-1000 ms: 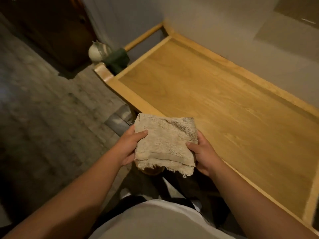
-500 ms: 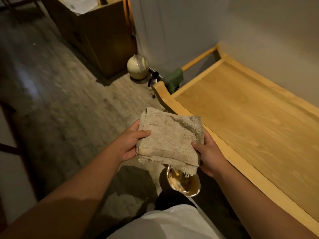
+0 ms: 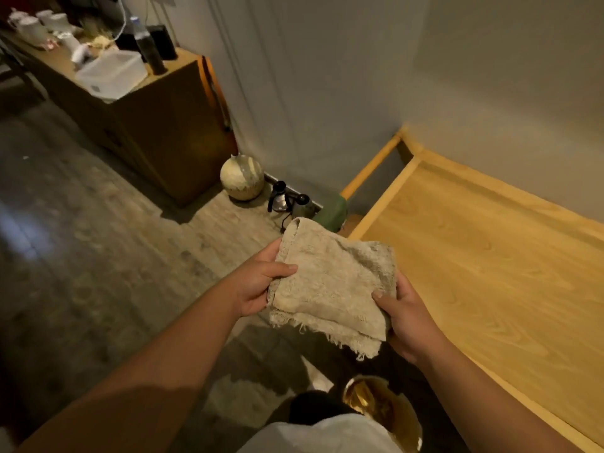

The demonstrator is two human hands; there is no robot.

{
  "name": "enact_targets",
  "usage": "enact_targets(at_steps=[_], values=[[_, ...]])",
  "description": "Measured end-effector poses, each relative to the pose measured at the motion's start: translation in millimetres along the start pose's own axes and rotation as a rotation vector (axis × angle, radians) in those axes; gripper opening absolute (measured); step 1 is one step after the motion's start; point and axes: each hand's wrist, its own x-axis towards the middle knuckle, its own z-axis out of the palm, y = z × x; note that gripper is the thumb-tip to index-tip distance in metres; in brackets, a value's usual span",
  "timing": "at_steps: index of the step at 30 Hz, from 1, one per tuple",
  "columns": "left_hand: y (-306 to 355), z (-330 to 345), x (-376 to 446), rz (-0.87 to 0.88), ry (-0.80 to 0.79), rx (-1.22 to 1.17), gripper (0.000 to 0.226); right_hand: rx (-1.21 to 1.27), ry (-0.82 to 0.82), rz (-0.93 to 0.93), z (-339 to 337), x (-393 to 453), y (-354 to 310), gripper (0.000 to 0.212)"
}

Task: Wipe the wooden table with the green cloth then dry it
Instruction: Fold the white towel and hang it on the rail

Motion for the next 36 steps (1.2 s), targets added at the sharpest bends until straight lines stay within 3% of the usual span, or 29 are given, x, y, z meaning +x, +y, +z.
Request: enact_targets(at_steps=[7,17,25,36], values=[[65.0,-18.9,69.7,0.011,-0.086,0.004,0.066,-0.030,0.064,-0.090,24.3,60.0,-56.0,0.051],[126.4,-30.9,224.0,-0.140,-0.253,0.104,0.080,0.019,0.387,-0.149,24.5,156.2,-80.6,0.052],[172.6,-40.4,336.8,-0.245,-0.295,0.255,0.088,-0.066,0.596,-0.181,33.3,240.8,-110.3,0.051],[145.0,-22.7,445.2,-0.252,-0.228,0.405,0.093,-0.264,0.783,-0.145,-39.3,330.0,-112.7,0.046]])
